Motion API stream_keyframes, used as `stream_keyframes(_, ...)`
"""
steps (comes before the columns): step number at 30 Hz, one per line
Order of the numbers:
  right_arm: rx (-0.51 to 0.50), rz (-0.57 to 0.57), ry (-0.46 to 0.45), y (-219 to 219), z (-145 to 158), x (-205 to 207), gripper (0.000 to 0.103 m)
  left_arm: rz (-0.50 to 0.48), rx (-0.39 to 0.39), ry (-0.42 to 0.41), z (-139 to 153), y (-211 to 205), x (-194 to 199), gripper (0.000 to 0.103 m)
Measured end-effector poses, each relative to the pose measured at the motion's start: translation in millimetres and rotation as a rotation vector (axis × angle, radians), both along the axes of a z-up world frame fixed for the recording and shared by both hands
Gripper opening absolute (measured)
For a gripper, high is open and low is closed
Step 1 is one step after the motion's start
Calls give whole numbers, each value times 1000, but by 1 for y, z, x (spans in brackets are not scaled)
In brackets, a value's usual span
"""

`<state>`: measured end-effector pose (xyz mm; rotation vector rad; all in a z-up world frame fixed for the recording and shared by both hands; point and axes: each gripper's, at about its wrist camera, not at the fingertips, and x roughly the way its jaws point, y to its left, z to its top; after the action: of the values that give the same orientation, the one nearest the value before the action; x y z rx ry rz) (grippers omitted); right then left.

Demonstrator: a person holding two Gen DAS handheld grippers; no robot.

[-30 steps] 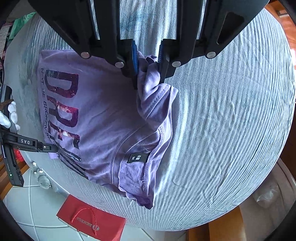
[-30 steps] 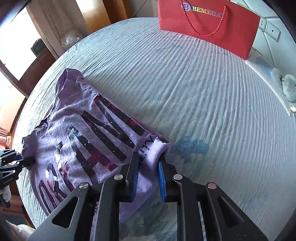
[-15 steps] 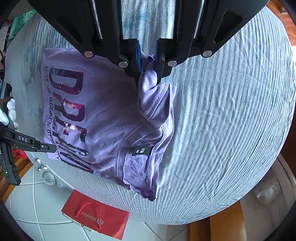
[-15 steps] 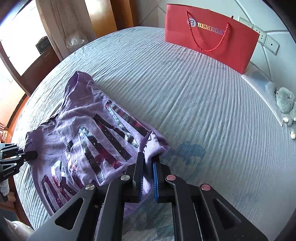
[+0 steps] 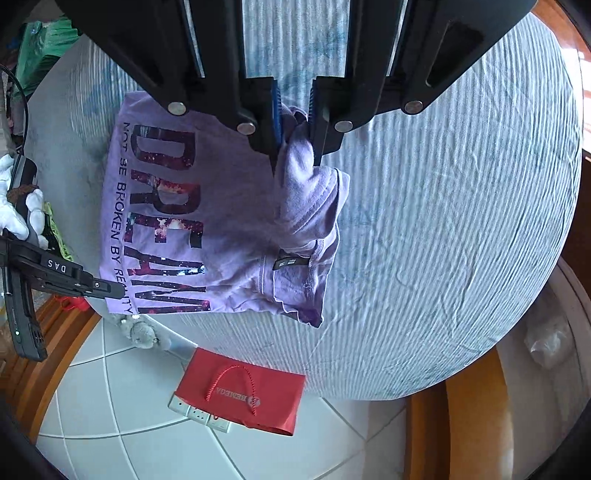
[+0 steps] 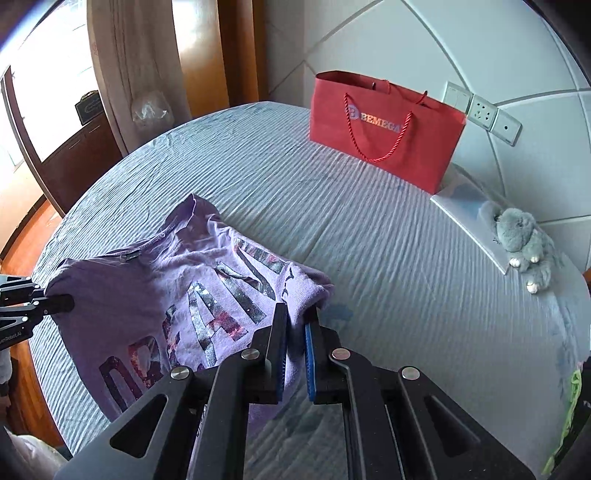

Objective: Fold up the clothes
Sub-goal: 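Lift the folded T-shirt with both grippers and carry it toward the dark clothes pile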

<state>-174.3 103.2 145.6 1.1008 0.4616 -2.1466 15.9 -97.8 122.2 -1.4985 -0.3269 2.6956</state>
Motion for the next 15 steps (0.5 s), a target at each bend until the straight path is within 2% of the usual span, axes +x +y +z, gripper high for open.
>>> stream_keyframes(4,21,-64,52,24,23,6,7,-81,18,34,7,25,-17,9)
stream_keyframes(8,63,-150,91,55,40,8,7,-172,42,64,-3,26,-63,9)
stream_keyframes(15,77,-292,106,118,63,14,7,-318,32,88,23,85,-82,9)
